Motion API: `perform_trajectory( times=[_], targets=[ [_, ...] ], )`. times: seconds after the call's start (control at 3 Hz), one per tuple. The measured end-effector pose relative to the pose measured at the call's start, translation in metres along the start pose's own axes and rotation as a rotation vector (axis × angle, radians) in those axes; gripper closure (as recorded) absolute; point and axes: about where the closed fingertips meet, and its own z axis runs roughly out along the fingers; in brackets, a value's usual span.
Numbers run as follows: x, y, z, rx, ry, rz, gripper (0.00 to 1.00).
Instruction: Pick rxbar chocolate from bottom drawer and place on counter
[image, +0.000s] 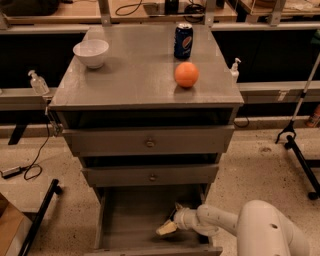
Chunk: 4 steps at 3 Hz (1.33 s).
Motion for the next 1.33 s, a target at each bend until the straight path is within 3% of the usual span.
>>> perform_trajectory(
  times=[0.33, 0.67, 1.33],
  targets=[
    [0.0247, -0.0035, 0.0113, -0.001, 0.016, 0.028, 0.0],
    [0.029, -0.0039, 0.0109, 0.0, 0.02, 0.041, 0.14],
    [0.023, -0.0026, 0.0054, 0.0, 0.02, 0.041, 0.61]
  ],
)
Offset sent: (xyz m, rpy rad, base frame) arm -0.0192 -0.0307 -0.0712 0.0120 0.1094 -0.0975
